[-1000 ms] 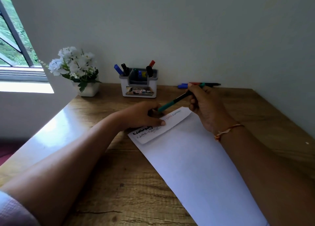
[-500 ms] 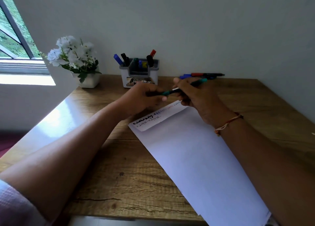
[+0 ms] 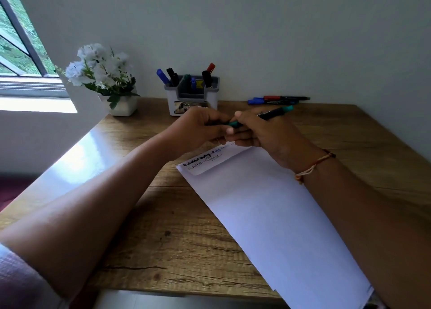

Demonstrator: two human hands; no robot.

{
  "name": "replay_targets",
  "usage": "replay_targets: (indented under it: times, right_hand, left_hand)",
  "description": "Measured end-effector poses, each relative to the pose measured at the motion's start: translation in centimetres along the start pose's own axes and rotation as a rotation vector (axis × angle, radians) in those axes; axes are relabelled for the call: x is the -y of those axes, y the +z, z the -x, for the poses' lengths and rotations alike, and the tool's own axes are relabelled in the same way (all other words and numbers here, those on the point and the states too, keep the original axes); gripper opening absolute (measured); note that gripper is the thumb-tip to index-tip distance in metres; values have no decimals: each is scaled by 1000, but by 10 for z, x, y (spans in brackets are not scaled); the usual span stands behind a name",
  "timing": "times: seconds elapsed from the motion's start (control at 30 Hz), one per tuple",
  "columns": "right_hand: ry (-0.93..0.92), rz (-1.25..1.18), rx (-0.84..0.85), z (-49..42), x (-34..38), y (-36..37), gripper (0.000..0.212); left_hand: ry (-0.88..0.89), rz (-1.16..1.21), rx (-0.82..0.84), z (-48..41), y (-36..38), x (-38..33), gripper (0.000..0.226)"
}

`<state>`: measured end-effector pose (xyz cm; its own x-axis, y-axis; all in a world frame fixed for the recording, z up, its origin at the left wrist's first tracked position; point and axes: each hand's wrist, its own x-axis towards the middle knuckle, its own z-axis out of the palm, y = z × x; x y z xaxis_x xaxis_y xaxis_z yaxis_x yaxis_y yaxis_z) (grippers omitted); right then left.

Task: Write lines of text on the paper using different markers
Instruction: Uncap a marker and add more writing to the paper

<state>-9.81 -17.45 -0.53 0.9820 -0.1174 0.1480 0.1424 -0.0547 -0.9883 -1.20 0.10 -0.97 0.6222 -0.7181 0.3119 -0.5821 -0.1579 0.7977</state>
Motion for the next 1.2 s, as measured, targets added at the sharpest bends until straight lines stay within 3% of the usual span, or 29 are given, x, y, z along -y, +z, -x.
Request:
replay_targets:
  times: [0.2, 0.43, 0.57, 0.8, 0.97, 1.2]
  right_hand:
    - [65, -139, 50, 2, 2, 4, 22]
    - [101, -101, 3, 1, 7, 0, 34]
    - [117, -55, -83, 0, 7, -2, 33]
    - [63, 137, -32, 1, -3, -1, 17]
    - [53, 373, -12, 0, -10, -4, 15]
    - [107, 329, 74, 1, -15, -1, 5]
  left_hand:
    - [-32, 59, 16, 1, -5, 1, 21]
    - [-102, 71, 55, 1, -16, 2, 27]
    - [-183, -79, 84, 0, -22, 5, 17]
    - [-267, -274, 299, 3, -25, 8, 8]
    - [-260, -391, 396, 2, -23, 8, 31]
    - [-274, -379, 423, 2, -25, 6, 41]
